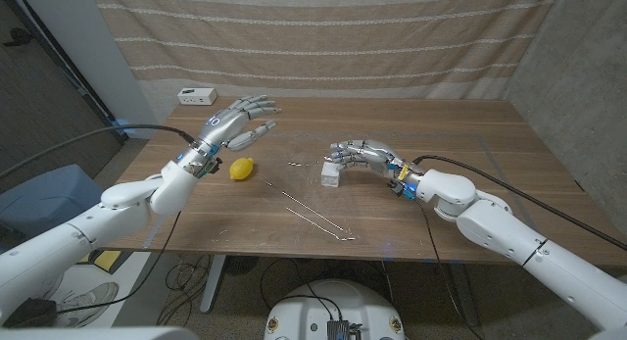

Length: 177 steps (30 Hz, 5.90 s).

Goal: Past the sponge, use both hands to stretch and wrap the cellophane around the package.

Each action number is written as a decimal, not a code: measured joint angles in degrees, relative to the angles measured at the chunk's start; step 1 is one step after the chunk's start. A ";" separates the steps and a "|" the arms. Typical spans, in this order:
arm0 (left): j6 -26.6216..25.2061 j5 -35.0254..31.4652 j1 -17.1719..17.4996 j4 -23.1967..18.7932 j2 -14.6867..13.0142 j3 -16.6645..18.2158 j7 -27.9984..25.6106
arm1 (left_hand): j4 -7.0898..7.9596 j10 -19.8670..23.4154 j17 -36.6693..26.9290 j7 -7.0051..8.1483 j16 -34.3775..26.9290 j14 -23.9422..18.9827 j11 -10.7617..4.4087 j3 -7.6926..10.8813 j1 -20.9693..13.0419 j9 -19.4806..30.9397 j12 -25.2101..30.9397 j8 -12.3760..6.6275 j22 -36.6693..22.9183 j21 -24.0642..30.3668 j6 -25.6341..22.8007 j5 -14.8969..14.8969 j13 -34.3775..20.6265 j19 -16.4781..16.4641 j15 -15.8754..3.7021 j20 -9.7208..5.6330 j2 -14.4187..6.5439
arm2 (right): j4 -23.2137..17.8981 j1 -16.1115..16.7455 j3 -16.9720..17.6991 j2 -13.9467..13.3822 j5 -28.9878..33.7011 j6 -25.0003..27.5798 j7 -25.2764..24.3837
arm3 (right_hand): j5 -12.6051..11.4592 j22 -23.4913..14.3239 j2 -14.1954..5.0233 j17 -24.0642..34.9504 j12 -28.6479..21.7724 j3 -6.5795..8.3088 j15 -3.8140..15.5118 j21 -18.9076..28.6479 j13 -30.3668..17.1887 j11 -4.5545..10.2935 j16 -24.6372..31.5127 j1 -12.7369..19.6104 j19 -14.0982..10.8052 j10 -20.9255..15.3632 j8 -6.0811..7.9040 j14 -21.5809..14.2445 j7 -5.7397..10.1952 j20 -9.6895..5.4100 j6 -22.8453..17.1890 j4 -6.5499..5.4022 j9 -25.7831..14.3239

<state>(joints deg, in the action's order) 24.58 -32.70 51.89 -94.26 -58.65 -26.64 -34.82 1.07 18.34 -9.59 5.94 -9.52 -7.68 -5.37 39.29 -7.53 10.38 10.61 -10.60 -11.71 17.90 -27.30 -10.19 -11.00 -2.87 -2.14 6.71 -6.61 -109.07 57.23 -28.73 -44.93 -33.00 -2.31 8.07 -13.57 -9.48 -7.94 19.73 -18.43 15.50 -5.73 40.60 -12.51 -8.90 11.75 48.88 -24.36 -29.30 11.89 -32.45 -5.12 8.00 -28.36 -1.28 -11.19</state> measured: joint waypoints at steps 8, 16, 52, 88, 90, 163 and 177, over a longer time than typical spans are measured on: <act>0.34 1.65 -6.12 3.12 2.23 -4.67 15.52 | -0.09 0.40 0.12 -0.85 0.00 2.08 -0.10 3.29 -2.68 0.00 0.69 0.06 0.27 -1.00 -0.01 -0.21 0.36 2.35 0.10 -0.02 -1.49 | -5.22 2.73 1.52 -3.33 6.05 2.03 -6.18 | -0.63 0.00 1.46 -1.71 1.95 2.41 1.86 -2.59 0.27 2.11 -0.34 1.59 2.21 1.32 -0.64 1.90 1.80 0.30 1.17 3.77 0.00; 3.30 3.37 -10.78 6.77 4.50 -8.62 32.72 | 0.82 3.06 0.10 -2.57 -0.46 2.08 0.35 4.07 -3.51 0.17 1.35 -0.95 0.26 -1.46 -3.40 -0.21 0.36 2.79 0.10 0.15 -1.69 | -12.62 4.24 1.11 -7.99 15.82 11.21 -11.59 | -1.27 0.01 1.68 -2.98 5.40 6.23 2.87 -5.90 -0.01 3.87 -0.79 4.62 5.32 7.80 -1.52 7.67 4.14 0.03 6.46 8.54 -0.01; 4.06 1.04 -13.50 7.90 5.59 -10.79 43.70 | 3.47 0.54 -0.01 -7.00 -0.68 2.07 2.81 4.14 -3.95 0.44 0.81 0.68 0.10 -1.45 2.54 0.04 0.19 2.78 0.10 0.15 -1.84 | -31.03 0.10 -16.89 -20.21 59.67 46.66 2.27 | -3.67 -0.72 9.52 -1.55 7.00 18.13 5.23 -21.34 -3.34 10.38 -0.79 6.73 18.50 33.88 -1.07 30.28 17.61 -2.27 31.00 10.90 -0.94; -0.55 -2.05 -11.08 8.73 5.06 -9.33 32.60 | 4.71 -1.96 0.09 -5.96 -0.68 -1.77 3.87 4.71 -3.95 1.49 0.59 -0.61 -0.16 -0.10 4.52 0.03 0.20 0.10 6.00 1.39 -1.84 | -29.25 13.90 -12.05 -17.79 74.85 36.93 -5.07 | -3.23 -1.17 11.05 1.52 2.29 8.94 6.88 -23.57 -4.87 11.17 2.68 0.57 15.94 35.50 2.75 30.01 17.60 -3.70 37.03 9.66 -2.27; 0.17 -1.69 -11.43 9.41 5.20 -9.52 32.50 | 5.16 -1.96 0.09 -5.95 -0.68 -1.54 3.87 4.72 -3.95 1.49 0.59 -0.61 -0.18 -0.10 4.96 0.03 0.20 0.10 5.78 1.39 -1.84 | -28.93 14.39 -12.29 -16.90 75.62 36.58 -5.05 | -3.23 -1.17 11.09 1.55 2.29 8.52 6.75 -23.57 -4.78 11.25 2.67 0.61 15.94 35.43 3.07 29.88 17.57 -3.70 36.15 9.70 -2.27; 35.88 -5.42 -23.51 38.69 16.41 -14.32 9.08 | 0.81 19.61 -0.65 -4.97 -2.38 -14.35 2.00 6.25 -5.91 2.91 6.63 -5.39 -0.71 3.16 -2.91 0.03 -1.56 -4.13 -0.25 0.54 -2.45 | -24.50 22.17 -17.67 5.35 97.08 52.26 -12.24 | -4.82 -1.60 6.67 8.34 -9.89 -15.73 7.16 -26.43 -4.07 7.54 3.50 -10.68 10.66 8.87 3.59 12.37 6.35 0.19 -19.65 -2.37 -0.41; 38.30 1.17 -27.51 43.10 17.43 -18.04 22.06 | 2.71 26.69 -0.02 -0.37 -2.01 -10.10 3.47 4.50 -3.92 0.00 5.29 0.24 -0.26 1.56 10.76 0.03 -0.17 1.16 -0.18 0.57 -1.98 | -19.38 22.26 -17.48 17.49 120.75 60.30 12.03 | -5.09 -1.60 8.76 9.11 -7.53 -17.80 6.35 -27.96 -4.14 7.45 2.22 -12.79 14.66 14.07 0.30 16.42 6.46 0.91 -12.89 -2.37 -0.42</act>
<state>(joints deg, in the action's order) 62.87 -31.53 24.38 -51.16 -41.22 -44.68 -12.76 3.77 45.03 -9.60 5.57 -11.53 -17.78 -1.91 43.79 -11.45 10.38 15.90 -10.36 -11.97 19.46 -16.54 -10.16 -11.18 -1.71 -2.33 7.28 -8.59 -128.44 79.49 -46.20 -27.44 87.75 57.99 20.10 -18.66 -11.08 0.81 28.84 -25.96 -2.29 0.63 12.64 -16.64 -1.45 13.96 36.08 -9.71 -15.23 12.19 -16.03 1.34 8.91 -41.25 -3.65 -11.61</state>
